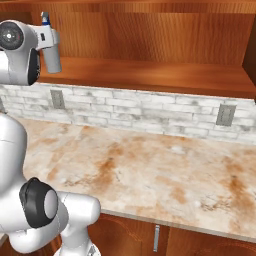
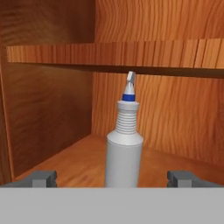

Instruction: Move the cutting board and knife to the sink. Then move spray from the cabinet to the counter.

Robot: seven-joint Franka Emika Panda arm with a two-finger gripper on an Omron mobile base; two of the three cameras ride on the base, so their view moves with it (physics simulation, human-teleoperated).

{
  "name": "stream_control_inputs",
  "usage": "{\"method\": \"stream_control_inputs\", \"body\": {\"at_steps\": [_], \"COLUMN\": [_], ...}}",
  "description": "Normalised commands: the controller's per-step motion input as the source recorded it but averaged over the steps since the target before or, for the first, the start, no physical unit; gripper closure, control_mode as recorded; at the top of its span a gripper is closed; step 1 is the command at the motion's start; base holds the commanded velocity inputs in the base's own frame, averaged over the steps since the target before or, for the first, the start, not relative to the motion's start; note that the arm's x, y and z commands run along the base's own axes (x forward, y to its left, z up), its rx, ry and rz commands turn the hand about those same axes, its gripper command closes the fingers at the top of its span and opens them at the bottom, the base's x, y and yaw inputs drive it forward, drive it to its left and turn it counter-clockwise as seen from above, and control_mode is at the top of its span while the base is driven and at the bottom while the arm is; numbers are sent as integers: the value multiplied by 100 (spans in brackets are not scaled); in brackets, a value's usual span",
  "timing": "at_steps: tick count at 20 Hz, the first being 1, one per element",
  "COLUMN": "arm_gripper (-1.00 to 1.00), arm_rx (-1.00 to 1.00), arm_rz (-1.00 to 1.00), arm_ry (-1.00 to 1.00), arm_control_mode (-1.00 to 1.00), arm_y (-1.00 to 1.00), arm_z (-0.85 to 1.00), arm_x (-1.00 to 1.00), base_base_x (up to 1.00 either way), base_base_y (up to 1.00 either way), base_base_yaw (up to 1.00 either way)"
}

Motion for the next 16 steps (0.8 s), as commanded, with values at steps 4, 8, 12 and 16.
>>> {"method": "stream_control_inputs", "body": {"at_steps": [4, 8, 12, 16], "arm_gripper": [-100, -100, -100, -100], "arm_rx": [0, 0, 1, 1], "arm_rz": [-2, -4, -7, -7], "arm_ry": [0, 0, 0, 0], "arm_control_mode": [-100, -100, -100, -100], "arm_y": [0, 0, 3, 3], "arm_z": [0, 0, 0, 0], "arm_x": [11, 9, 13, 15], "base_base_x": [0, 0, 0, 0], "base_base_y": [0, 0, 0, 0], "base_base_yaw": [0, 0, 0, 0]}}
